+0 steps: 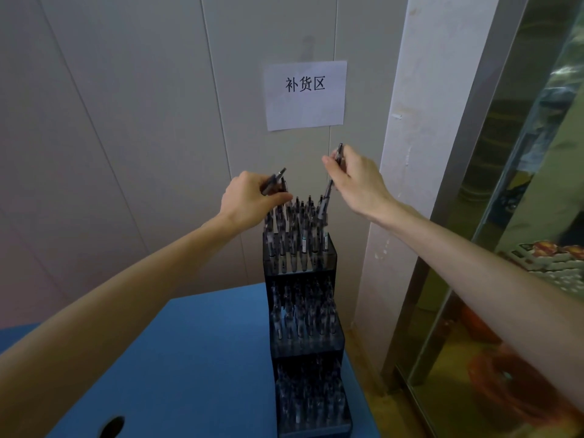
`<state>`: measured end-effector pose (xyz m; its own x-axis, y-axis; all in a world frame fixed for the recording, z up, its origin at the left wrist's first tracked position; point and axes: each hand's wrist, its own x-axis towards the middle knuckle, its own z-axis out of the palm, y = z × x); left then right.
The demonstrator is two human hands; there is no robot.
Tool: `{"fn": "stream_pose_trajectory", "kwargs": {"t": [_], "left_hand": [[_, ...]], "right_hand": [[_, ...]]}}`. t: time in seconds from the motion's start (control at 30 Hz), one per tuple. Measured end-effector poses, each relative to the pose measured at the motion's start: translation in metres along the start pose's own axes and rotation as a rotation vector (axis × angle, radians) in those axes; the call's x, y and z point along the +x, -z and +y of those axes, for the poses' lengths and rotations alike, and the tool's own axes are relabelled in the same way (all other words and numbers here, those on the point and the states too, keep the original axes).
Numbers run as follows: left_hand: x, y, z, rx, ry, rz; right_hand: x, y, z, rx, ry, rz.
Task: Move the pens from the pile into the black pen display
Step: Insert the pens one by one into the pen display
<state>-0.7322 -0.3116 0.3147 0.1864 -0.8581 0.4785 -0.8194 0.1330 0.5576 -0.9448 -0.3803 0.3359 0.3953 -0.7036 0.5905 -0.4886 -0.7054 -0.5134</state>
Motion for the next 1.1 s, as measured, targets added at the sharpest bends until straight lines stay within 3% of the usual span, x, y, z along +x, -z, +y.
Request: {"fn": "stream_pose_trajectory", "kwargs": {"t": [0.53, 0.9, 1.1], "left_hand": [[-0.007, -0.008, 0.009, 0.254, -0.012, -0.092], [-0.021, -0.014, 0.016, 0.289, 0.001, -0.008], [-0.049, -0.003, 0.014, 0.07, 0.062, 0.231]], "right_hand": [[-0.045, 0.013, 0.011, 0.221, -0.039, -0.033], [-0.086, 0.004, -0.001, 0.229, 0.002, -0.126], [-0.126, 0.001, -0.001, 0.274, 0.025, -0.074]]}}
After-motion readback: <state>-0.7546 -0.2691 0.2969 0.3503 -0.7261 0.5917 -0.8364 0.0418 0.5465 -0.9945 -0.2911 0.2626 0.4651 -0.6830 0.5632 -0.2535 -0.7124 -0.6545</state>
